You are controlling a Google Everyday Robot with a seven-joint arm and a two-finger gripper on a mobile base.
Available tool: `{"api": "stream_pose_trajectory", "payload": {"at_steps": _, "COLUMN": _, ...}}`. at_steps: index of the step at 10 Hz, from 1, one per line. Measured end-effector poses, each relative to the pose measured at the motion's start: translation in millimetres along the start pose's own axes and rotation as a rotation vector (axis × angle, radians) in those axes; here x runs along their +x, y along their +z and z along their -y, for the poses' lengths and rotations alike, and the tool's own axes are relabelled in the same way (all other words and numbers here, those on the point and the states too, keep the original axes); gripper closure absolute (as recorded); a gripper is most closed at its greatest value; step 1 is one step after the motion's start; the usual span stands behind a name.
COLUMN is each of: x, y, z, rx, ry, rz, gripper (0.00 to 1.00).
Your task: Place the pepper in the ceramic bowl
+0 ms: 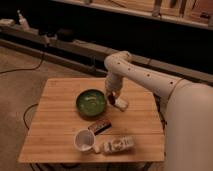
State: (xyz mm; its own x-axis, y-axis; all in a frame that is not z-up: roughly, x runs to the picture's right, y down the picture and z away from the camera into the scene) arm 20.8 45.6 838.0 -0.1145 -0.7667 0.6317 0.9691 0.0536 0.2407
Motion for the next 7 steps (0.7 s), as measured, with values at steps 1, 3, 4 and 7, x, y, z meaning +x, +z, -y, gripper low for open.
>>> {"api": "stream_pose_trajectory", "payload": {"at_steps": 1, "x": 2, "y": 12, "z": 19, "rx": 0.104, "ry": -0.011, "rz": 0.023, "gripper": 0.50}}
{"api": "stream_pose_trajectory", "payload": {"at_steps": 3, "x": 3, "y": 29, "z": 40, "rx": 0.302, "ry": -0.007, "rz": 0.078, "gripper": 0.29}}
{"api": "stream_pose_trajectory", "payload": {"at_steps": 4, "x": 2, "y": 32, "z": 45, "rx": 0.386, "ry": -0.008, "rz": 0.099, "gripper": 0.22}}
{"api": "stream_pose_trajectory", "payload": {"at_steps": 7, "x": 6, "y": 30, "z": 33, "rx": 0.491, "ry": -0.044, "rz": 0.110, "gripper": 0.20}}
